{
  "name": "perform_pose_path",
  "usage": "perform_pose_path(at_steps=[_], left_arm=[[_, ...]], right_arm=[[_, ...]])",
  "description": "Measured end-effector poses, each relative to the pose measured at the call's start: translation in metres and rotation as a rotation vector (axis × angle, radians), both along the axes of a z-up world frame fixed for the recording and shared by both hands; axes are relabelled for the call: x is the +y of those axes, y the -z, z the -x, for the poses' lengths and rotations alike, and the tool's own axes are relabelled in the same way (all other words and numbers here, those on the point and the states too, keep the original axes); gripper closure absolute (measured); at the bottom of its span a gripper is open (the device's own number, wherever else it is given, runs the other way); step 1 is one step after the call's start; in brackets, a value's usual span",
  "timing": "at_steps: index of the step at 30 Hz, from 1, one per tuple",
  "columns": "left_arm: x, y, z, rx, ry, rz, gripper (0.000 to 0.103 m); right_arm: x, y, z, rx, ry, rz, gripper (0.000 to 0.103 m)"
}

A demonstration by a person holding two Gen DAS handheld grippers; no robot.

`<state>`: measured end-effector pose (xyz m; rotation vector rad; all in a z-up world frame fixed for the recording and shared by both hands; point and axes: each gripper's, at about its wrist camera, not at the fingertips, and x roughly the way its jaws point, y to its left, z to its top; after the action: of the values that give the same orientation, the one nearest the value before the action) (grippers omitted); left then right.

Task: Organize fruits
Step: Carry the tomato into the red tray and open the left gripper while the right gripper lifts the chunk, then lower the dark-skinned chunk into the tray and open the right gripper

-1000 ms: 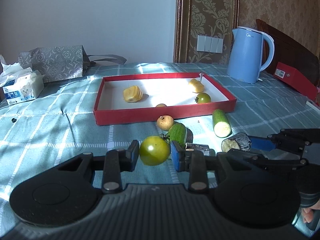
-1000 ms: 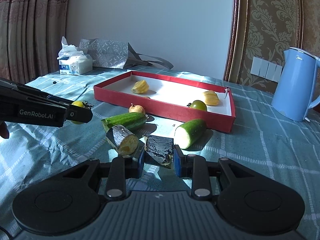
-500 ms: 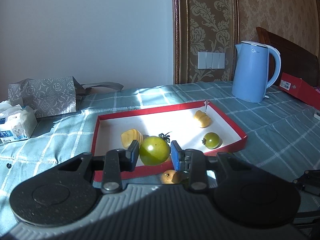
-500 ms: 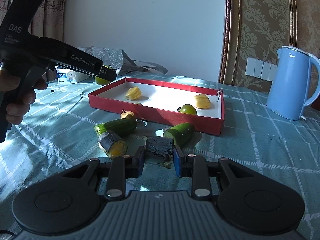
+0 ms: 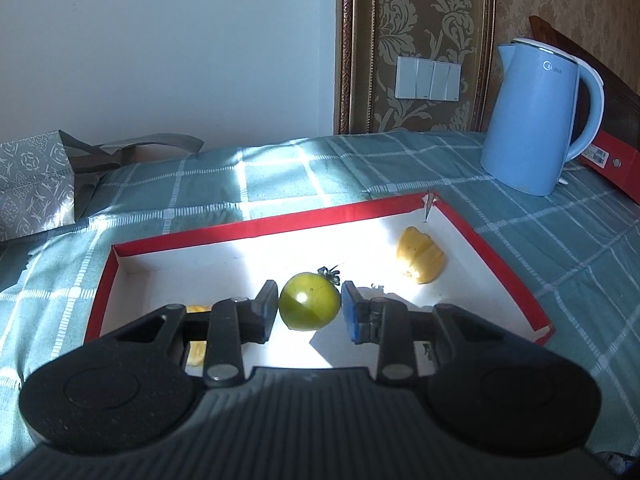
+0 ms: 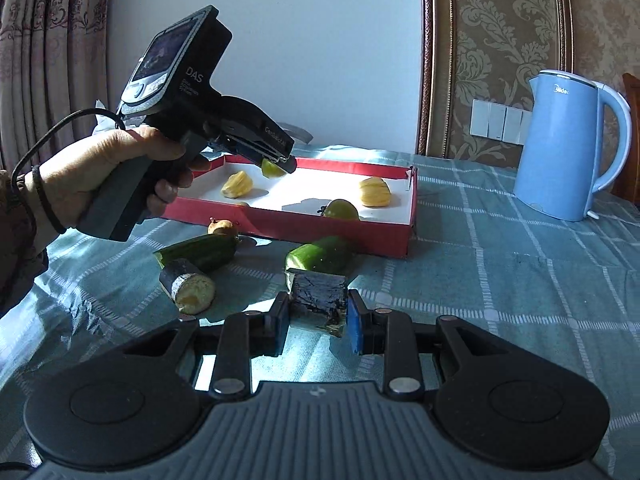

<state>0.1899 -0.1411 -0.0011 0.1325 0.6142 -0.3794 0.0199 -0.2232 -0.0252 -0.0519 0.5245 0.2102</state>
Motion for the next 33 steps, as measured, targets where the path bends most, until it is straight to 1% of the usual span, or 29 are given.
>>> perform_pose_path(at_steps=[6, 9, 10, 12, 17, 19, 21, 23, 25, 26, 27, 29, 31, 33], left_arm=[[-0.009, 0.018, -0.025, 0.039, -0.014, -0.046, 0.072], [-0.008, 0.022, -0.027, 0.049, -0.008, -0.032, 0.072], [-0.007, 0.022, -0.026, 0.041, -0.005, -0.030, 0.071], [-0.007, 0.020, -0.023, 0.021, -0.009, -0.032, 0.052], [-0.004, 0.007, -0.014, -0.017, -0.006, -0.034, 0.051], [0.002, 0.000, -0.007, -0.036, -0.020, -0.032, 0.044], [0.016, -0.008, 0.008, -0.070, -0.065, -0.005, 0.016], [0.033, -0.013, 0.026, -0.110, -0.127, 0.031, 0.007], [0.051, -0.016, 0.048, -0.132, -0.178, 0.047, 0.005], [0.059, -0.017, 0.058, -0.144, -0.209, 0.066, 0.001], [0.067, -0.017, 0.068, -0.157, -0.244, 0.091, 0.000], [0.084, -0.016, 0.087, -0.185, -0.317, 0.153, 0.000], [0.097, -0.012, 0.099, -0.200, -0.371, 0.190, 0.000], [0.102, -0.009, 0.101, -0.188, -0.363, 0.189, 0.000]], right_arm=[[-0.007, 0.002, -0.004, 0.009, 0.015, -0.002, 0.075], [-0.007, 0.002, -0.006, 0.011, 0.019, -0.003, 0.075], [-0.007, 0.002, -0.006, 0.012, 0.019, -0.006, 0.075], [-0.007, 0.002, -0.006, 0.011, 0.020, -0.004, 0.075], [-0.006, -0.001, -0.010, 0.008, 0.019, -0.008, 0.075], [-0.006, -0.005, -0.013, 0.003, 0.013, -0.006, 0.075], [-0.007, -0.011, -0.017, -0.011, 0.006, -0.011, 0.075], [-0.011, -0.019, -0.023, -0.029, 0.003, -0.020, 0.075], [-0.017, -0.029, -0.035, -0.045, 0.000, -0.035, 0.075], [-0.020, -0.032, -0.042, -0.050, 0.000, -0.043, 0.075], [-0.023, -0.036, -0.051, -0.054, 0.003, -0.053, 0.075], [-0.031, -0.042, -0.069, -0.056, 0.004, -0.087, 0.075], [-0.037, -0.045, -0.091, -0.042, 0.011, -0.129, 0.075], [-0.040, -0.046, -0.112, -0.033, 0.024, -0.148, 0.075]])
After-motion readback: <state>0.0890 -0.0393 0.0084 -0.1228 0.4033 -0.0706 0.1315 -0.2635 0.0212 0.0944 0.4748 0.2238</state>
